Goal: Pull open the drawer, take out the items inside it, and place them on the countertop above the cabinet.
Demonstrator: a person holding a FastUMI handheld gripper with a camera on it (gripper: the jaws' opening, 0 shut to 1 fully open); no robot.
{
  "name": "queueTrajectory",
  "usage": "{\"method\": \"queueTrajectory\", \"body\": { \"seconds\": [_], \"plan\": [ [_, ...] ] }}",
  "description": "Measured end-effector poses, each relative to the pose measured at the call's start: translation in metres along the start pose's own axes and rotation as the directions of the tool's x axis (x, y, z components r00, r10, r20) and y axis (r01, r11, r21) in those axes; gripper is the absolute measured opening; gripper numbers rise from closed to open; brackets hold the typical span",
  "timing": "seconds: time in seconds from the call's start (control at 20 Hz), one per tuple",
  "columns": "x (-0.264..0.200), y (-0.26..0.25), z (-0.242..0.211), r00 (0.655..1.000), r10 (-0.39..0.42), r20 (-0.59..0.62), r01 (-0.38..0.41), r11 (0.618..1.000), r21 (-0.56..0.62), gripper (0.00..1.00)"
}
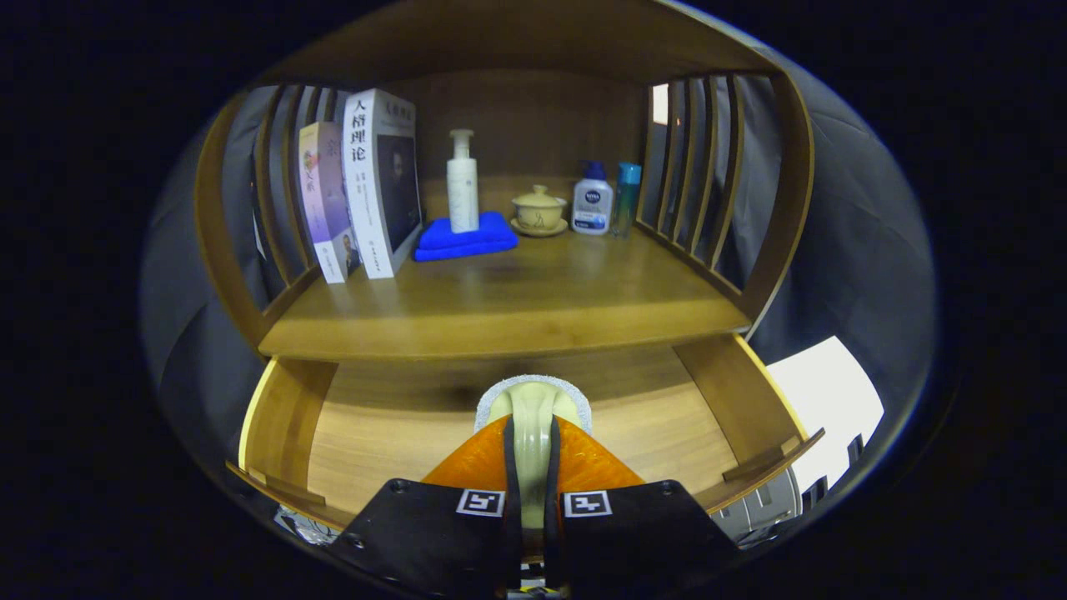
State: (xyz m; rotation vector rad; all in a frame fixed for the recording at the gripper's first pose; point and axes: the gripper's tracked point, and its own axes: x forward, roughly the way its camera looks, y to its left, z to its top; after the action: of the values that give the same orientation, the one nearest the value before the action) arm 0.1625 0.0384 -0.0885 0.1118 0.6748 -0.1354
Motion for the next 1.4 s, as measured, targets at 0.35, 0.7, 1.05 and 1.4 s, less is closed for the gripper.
{"method": "queueTrajectory", "body": {
  "seconds": [0.35,0.7,1.05,1.4],
  "plan": [
    [-0.010,0.006,0.053,0.993,0.002,0.115,0.002,1.000,-0.028,0.12],
    [0.012,0.010,0.107,0.982,0.034,0.186,-0.025,0.999,-0.047,0.12],
    [0.058,0.013,0.140,0.984,0.058,0.166,-0.051,0.998,-0.046,0.12],
    [0.097,0.008,0.125,0.992,0.082,0.094,-0.080,0.997,-0.018,0.21]
  ]
}}
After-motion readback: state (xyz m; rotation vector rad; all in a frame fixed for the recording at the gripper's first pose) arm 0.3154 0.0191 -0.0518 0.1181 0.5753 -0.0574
